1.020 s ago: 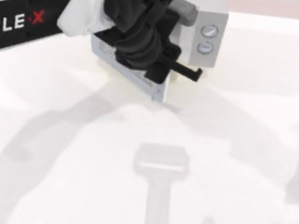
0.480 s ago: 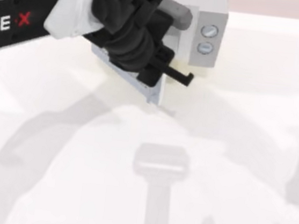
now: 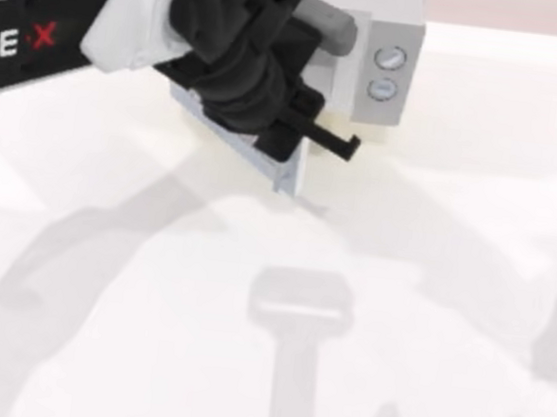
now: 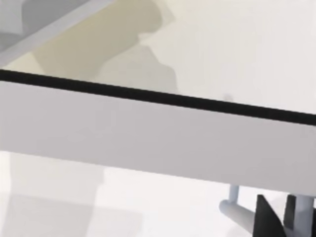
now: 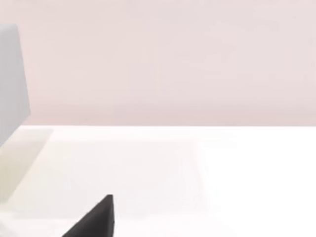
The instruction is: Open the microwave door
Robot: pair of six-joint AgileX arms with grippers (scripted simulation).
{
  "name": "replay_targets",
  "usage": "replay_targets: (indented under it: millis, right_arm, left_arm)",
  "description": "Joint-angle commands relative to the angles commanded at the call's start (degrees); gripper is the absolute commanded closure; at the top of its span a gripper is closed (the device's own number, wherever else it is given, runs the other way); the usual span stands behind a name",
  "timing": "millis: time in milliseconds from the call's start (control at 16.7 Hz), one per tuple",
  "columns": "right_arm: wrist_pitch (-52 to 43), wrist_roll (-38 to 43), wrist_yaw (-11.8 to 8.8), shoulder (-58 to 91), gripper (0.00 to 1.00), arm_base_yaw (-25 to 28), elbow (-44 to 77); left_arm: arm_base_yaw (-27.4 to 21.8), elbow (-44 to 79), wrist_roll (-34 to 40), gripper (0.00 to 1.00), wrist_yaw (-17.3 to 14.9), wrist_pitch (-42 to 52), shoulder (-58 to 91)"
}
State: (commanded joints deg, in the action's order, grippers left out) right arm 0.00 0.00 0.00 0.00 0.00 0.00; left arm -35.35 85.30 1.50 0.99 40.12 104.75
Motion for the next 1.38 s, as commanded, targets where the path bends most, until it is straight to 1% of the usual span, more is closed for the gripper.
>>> replay_targets:
  millis: [660,840,1140,1380]
  right_arm:
    - [0.0,0.0,0.0,0.0,0.0,0.0,0.0]
    - [0.0,0.0,0.0,0.0,0.0,0.0,0.0]
    - [0.0,0.0,0.0,0.0,0.0,0.0,0.0]
    - [0.0,0.0,0.0,0.0,0.0,0.0,0.0]
  left_arm:
    - [0.0,0.0,0.0,1.0,0.0,0.0,0.0]
    - [0.0,-0.62,-0.64,1.0,-0.84,0.01,-0.34]
    - [2.14,-3.88,-6.62,1.0,-3.93,-0.76,-3.43]
    - [2.43,-4.52,-7.4,1.0,-4.32,-0.67,-3.68]
